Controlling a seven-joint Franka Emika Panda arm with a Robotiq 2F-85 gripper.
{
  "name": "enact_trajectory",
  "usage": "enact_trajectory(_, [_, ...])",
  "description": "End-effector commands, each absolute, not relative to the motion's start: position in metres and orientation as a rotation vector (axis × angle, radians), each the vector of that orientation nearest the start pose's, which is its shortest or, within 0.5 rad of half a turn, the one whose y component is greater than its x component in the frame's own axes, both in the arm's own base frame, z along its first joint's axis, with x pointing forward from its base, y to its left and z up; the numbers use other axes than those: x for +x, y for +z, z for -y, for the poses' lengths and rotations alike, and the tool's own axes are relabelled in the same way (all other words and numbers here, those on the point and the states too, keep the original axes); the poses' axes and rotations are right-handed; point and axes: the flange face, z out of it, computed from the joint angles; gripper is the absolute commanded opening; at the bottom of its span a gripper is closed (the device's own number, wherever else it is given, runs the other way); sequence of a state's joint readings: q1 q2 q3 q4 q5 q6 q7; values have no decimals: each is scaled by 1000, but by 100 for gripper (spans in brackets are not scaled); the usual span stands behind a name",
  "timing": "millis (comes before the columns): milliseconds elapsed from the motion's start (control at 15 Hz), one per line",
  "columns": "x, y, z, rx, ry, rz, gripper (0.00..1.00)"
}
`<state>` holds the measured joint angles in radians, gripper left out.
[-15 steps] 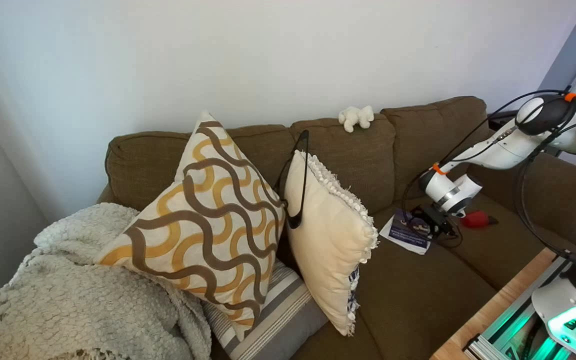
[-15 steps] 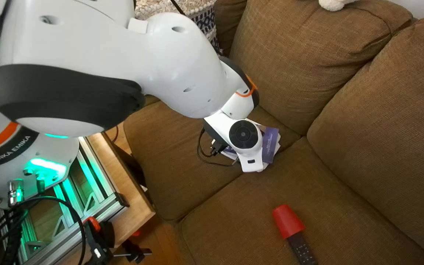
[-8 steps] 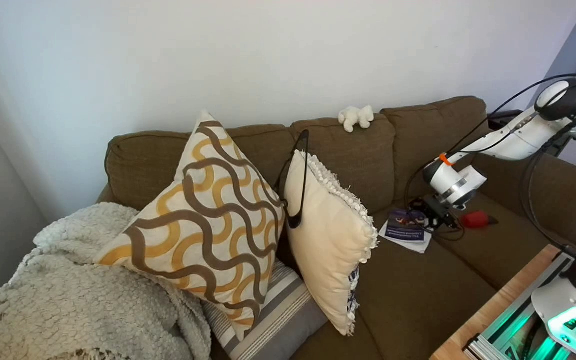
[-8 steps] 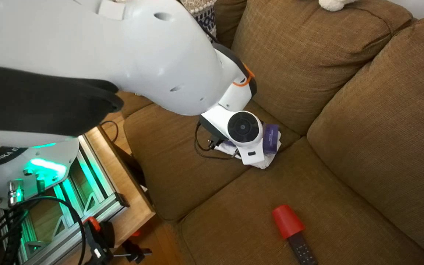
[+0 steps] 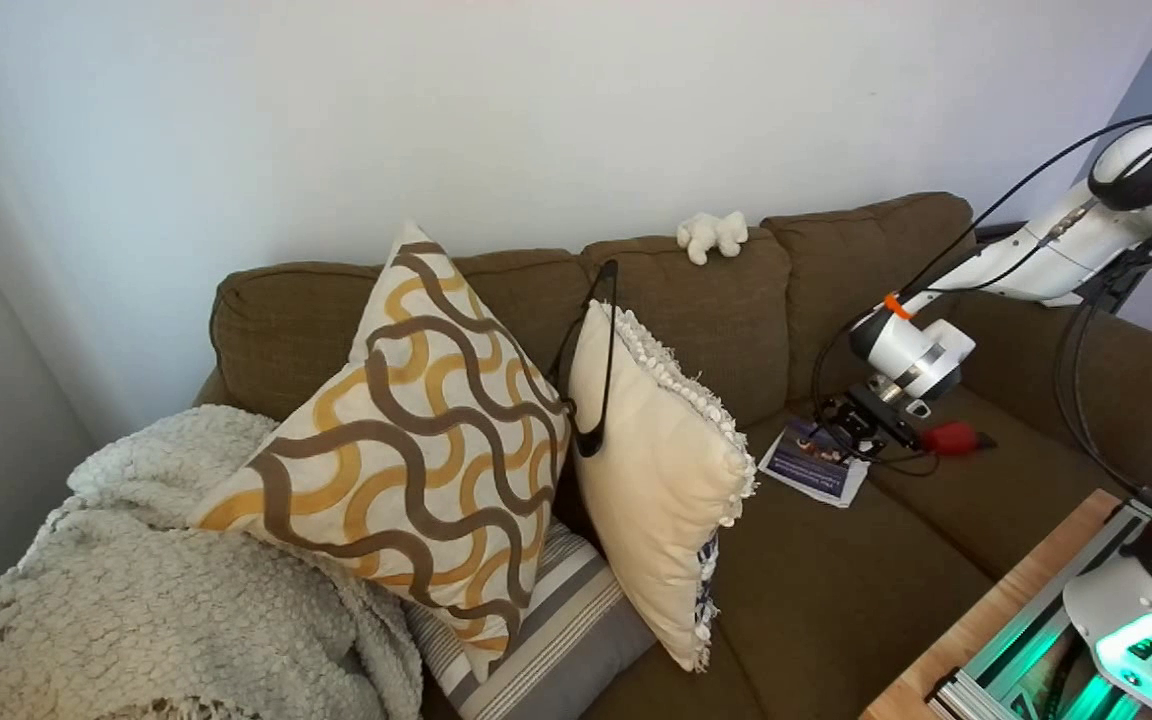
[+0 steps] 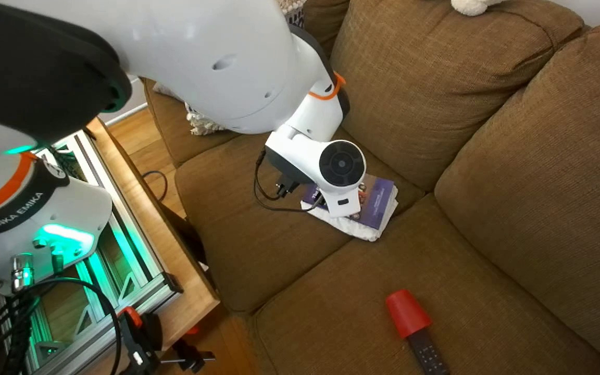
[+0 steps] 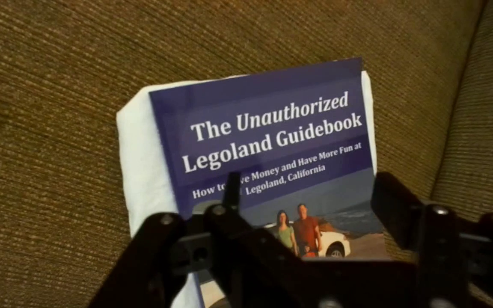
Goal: Put the book on top of the couch
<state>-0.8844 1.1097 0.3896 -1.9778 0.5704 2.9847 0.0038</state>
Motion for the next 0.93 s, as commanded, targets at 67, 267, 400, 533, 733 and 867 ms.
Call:
enact_trajectory(67, [450,-68,241,-2171,8,-1667,43])
enact_trajectory(267, [443,-67,270,-2187,-39,-1629,80])
enact_trajectory(400, [431,-73,299,-2208,-53,-1636,94])
enact_trajectory(533, [439,-66,285,-2206,-58,-1653,83])
enact_trajectory(733, [434,-70,299,-2194,-112,-1658,99])
enact_trajectory(867, [437,-82,301,-2206,-173,-1671,100])
